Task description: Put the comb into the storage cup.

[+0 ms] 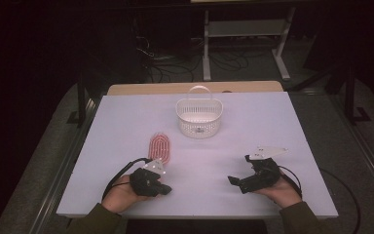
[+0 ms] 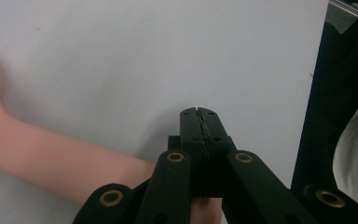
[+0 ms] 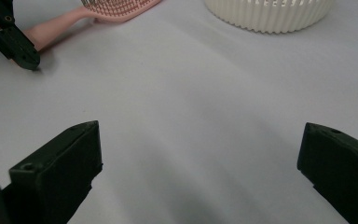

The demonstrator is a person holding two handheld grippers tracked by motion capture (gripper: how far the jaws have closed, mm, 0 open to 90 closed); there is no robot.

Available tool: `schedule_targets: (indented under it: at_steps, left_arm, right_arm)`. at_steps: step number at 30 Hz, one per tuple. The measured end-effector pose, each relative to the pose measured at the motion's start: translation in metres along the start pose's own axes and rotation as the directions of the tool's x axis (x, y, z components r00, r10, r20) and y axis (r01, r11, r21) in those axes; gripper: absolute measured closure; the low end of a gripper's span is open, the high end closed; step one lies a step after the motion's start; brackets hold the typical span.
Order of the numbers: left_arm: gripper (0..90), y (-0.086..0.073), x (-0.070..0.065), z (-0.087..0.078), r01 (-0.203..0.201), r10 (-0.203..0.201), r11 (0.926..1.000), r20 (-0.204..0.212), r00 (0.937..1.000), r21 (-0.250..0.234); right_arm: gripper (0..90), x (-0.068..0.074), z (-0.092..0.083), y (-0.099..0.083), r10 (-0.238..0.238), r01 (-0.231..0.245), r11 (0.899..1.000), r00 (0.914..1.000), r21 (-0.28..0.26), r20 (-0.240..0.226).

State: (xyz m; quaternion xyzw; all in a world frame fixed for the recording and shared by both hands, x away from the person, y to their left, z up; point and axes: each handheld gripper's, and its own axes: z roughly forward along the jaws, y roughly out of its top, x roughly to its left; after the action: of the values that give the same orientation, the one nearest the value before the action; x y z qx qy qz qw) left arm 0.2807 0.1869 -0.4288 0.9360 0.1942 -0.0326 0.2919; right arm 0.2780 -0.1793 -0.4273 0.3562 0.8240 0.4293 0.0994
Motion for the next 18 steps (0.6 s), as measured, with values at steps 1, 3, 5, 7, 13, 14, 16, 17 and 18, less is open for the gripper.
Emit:
schedule_targets:
  at_steps: [1, 3, 5, 7, 13, 14, 16, 17, 18]
  left_arm:
    - [90.0, 0.000, 0.000, 0.000, 0.000, 0.000, 1.0000, 0.000, 1.0000, 0.000]
    - [90.0, -0.001, 0.000, -0.001, 0.001, -0.001, 1.0000, -0.010, 1.0000, 0.002]
    - [90.0, -0.002, 0.000, -0.002, 0.001, -0.001, 1.0000, -0.016, 0.9999, 0.004]
    - [90.0, -0.003, 0.000, -0.003, 0.003, -0.003, 1.0000, -0.022, 0.9998, 0.005]
    - [90.0, -0.007, 0.001, -0.007, 0.015, -0.015, 0.9999, -0.039, 0.9991, 0.007]
    - [90.0, -0.008, 0.001, -0.008, 0.018, -0.018, 0.9998, -0.041, 0.9990, 0.004]
    - [90.0, -0.010, 0.002, -0.009, 0.018, -0.018, 0.9998, -0.043, 0.9989, 0.009]
    - [90.0, -0.011, 0.002, -0.010, 0.023, -0.023, 0.9997, -0.045, 0.9987, 0.009]
    - [90.0, -0.011, 0.002, -0.010, 0.022, -0.022, 0.9997, -0.047, 0.9986, 0.011]
  right_arm:
    - [0.0, 0.000, 0.000, 0.000, 0.000, 0.000, 1.000, 1.0000, 0.000, 0.000]
    - [0.0, 0.000, 0.000, 0.000, -0.001, 0.001, 1.000, 1.0000, -0.001, 0.000]
    - [0.0, 0.000, 0.000, 0.000, 0.000, 0.000, 1.000, 1.0000, -0.001, 0.000]
    - [0.0, 0.000, 0.000, 0.000, 0.001, -0.001, 1.000, 1.0000, 0.000, 0.000]
    - [0.0, 0.000, 0.000, 0.000, 0.002, -0.002, 1.000, 1.0000, 0.000, 0.000]
    - [0.0, 0.000, 0.000, 0.000, 0.001, -0.001, 1.000, 1.0000, -0.001, -0.001]
    - [0.0, 0.000, 0.000, 0.000, 0.002, -0.002, 1.000, 1.0000, -0.001, -0.001]
    - [0.0, -0.001, 0.000, 0.000, 0.002, -0.002, 1.000, 1.0000, -0.002, -0.001]
    - [0.0, -0.001, 0.000, 0.000, 0.002, -0.002, 1.000, 1.0000, -0.002, -0.001]
